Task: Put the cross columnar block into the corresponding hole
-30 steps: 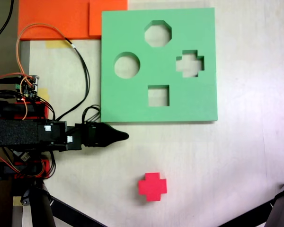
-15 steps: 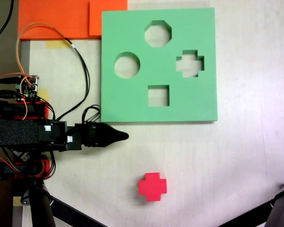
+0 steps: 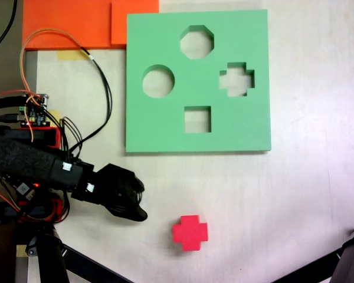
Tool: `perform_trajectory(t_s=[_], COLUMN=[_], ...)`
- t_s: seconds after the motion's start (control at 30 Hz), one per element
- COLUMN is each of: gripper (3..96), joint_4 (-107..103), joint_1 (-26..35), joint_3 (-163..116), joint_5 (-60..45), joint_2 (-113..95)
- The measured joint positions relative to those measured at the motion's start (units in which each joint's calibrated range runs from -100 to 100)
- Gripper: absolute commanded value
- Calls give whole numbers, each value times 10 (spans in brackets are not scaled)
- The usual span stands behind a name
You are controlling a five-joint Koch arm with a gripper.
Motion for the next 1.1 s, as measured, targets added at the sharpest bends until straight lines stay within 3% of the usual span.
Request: perform_trajectory(t_s=[0.3,0.7,0.83,1.1], gripper=[434,442,675,898], joint_4=[-437,-714,-715,-710], joint_1=[4,-14,-22,-25], joint_3=[438,891,910,912], joint_5=[69,88,88,84], joint_2=[77,575,625,740])
